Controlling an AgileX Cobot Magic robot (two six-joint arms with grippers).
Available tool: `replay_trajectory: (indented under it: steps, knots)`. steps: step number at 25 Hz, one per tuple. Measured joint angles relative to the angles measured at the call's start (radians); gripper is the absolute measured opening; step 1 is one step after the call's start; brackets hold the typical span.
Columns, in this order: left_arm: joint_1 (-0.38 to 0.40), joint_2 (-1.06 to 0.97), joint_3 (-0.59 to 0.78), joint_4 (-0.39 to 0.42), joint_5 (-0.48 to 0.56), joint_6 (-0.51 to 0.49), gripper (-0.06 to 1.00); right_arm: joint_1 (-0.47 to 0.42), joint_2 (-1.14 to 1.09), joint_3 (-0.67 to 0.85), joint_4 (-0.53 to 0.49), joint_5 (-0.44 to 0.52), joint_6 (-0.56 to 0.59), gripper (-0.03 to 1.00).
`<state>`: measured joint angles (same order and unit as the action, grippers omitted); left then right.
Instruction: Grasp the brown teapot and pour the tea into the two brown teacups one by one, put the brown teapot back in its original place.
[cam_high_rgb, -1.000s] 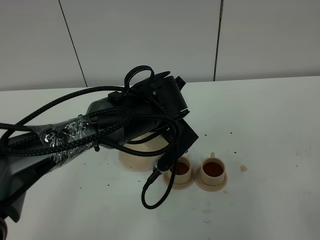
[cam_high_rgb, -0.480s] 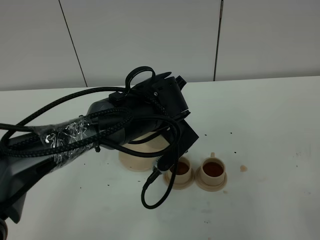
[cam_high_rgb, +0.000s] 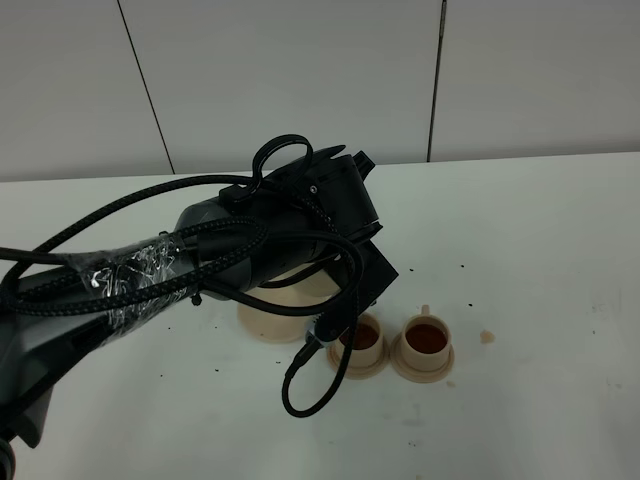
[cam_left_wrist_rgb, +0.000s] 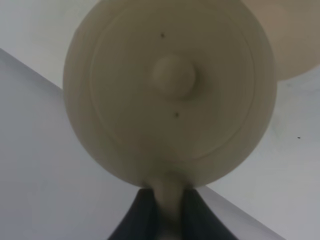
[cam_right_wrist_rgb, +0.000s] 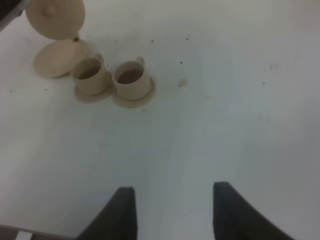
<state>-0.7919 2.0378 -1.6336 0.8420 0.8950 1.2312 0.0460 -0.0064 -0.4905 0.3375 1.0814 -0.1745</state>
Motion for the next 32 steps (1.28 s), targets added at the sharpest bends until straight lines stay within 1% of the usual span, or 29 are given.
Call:
replay_trajectory:
  steps: [32]
  knots:
    - [0.000,0.000,0.000,0.001,0.000,-0.001,0.17,0.000,0.000,0.000,0.000,0.000,0.000,0.35]
